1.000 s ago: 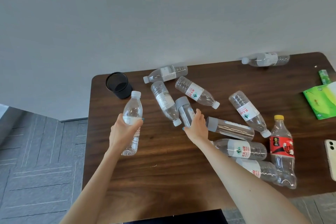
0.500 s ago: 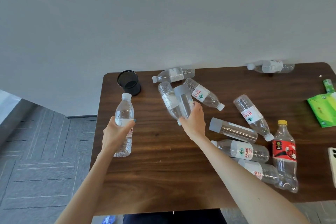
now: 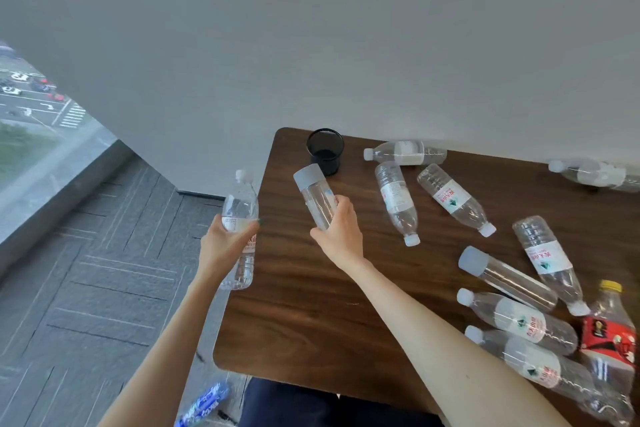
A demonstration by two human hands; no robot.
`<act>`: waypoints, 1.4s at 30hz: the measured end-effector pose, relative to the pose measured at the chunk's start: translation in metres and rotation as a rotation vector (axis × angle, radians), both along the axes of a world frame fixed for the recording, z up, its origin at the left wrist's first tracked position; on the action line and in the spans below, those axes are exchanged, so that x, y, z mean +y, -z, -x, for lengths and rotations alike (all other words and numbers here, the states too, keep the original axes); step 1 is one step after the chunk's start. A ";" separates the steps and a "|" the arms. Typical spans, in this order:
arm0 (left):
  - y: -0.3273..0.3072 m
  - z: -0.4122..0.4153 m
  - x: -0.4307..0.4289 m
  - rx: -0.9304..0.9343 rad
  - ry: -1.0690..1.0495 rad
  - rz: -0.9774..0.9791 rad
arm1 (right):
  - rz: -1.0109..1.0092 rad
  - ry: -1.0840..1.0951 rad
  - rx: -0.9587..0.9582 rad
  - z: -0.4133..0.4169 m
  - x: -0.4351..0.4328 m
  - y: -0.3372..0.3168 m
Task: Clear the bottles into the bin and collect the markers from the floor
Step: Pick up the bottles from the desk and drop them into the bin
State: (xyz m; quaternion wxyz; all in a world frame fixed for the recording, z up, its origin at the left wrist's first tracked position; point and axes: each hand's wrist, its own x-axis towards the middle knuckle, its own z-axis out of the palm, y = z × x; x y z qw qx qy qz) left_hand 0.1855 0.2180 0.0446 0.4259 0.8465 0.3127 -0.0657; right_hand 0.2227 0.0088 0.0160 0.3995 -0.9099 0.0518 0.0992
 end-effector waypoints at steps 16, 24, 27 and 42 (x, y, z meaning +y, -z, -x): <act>0.048 0.005 0.164 0.224 0.087 0.168 | 0.023 0.025 0.183 0.026 0.147 0.022; 0.058 -0.049 0.186 0.272 0.233 0.158 | 0.034 0.126 0.235 0.030 0.171 0.027; 0.055 -0.062 0.184 0.197 0.257 0.065 | 0.054 0.138 0.239 0.029 0.174 0.026; 0.076 -0.022 0.215 0.149 0.266 0.100 | -0.001 0.151 0.442 0.020 0.214 0.034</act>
